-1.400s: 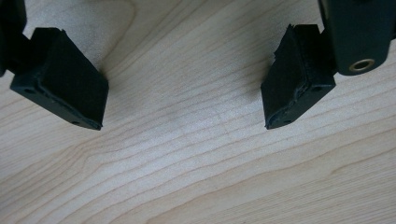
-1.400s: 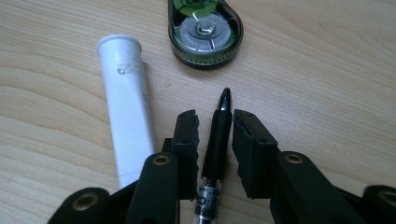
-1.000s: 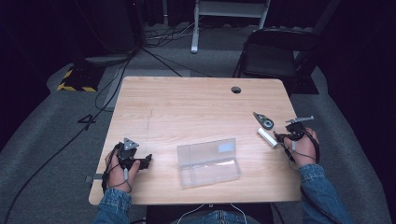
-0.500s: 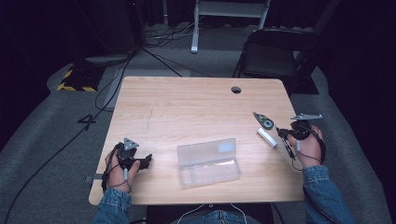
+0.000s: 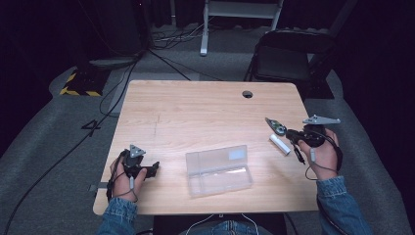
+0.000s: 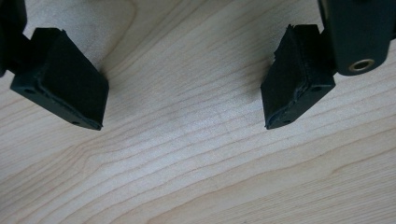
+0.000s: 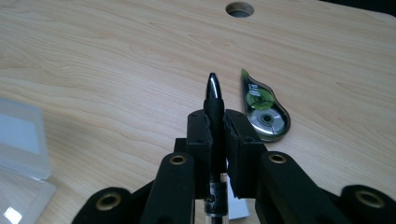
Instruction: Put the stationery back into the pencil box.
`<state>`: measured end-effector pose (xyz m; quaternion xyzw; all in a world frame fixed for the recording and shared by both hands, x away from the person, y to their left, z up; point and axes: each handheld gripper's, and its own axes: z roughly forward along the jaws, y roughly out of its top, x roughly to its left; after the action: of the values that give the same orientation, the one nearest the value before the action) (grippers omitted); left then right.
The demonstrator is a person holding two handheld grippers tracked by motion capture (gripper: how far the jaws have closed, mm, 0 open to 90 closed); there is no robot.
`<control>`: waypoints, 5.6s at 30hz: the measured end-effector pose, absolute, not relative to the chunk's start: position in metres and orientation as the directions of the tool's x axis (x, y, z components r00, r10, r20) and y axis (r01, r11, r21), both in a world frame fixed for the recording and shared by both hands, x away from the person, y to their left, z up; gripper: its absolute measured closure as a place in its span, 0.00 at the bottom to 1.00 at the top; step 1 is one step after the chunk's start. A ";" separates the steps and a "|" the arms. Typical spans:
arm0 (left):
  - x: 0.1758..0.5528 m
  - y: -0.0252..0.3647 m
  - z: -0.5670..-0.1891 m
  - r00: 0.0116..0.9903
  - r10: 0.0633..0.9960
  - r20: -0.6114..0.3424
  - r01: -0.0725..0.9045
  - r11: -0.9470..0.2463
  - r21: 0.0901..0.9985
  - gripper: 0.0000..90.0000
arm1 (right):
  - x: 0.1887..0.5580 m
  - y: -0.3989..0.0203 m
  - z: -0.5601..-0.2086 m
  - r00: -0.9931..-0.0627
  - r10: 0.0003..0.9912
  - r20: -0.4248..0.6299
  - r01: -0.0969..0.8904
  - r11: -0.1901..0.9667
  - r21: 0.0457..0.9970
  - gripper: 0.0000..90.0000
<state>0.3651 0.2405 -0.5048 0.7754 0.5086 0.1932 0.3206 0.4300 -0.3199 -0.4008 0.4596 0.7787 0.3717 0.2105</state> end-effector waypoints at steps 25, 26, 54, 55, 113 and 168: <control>0.356 0.241 -0.505 0.414 0.910 -0.024 0.662 -0.283 0.694 0.17 | 0.406 -0.222 -0.396 -0.762 0.648 -0.004 0.385 0.458 0.801 0.90; 0.356 0.241 -0.505 0.414 0.910 -0.024 0.662 -0.283 0.694 0.17 | 0.405 -0.217 -0.396 -0.772 0.635 -0.006 0.378 0.467 0.800 0.90; 0.355 0.240 -0.505 0.412 0.911 -0.024 0.663 -0.281 0.693 0.16 | 0.391 -0.147 -0.426 -0.921 0.384 -0.071 0.183 0.585 0.790 0.90; 0.355 0.240 -0.505 0.411 0.911 -0.024 0.664 -0.281 0.693 0.16 | 0.390 -0.145 -0.427 -0.924 0.376 -0.071 0.179 0.589 0.788 0.90; 0.355 0.240 -0.505 0.411 0.911 -0.024 0.663 -0.281 0.693 0.16 | 0.377 -0.110 -0.484 -0.973 0.217 -0.077 0.117 0.754 0.646 0.89; 0.354 0.240 -0.505 0.416 0.909 -0.027 0.665 -0.284 0.691 0.16 | 0.377 -0.131 -0.473 -0.979 0.200 -0.050 0.148 0.852 0.502 0.67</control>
<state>0.3544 0.2403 -0.5048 0.7783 0.5056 0.1905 0.3200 0.3774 -0.1310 -0.4731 0.0905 0.9611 0.2562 0.0500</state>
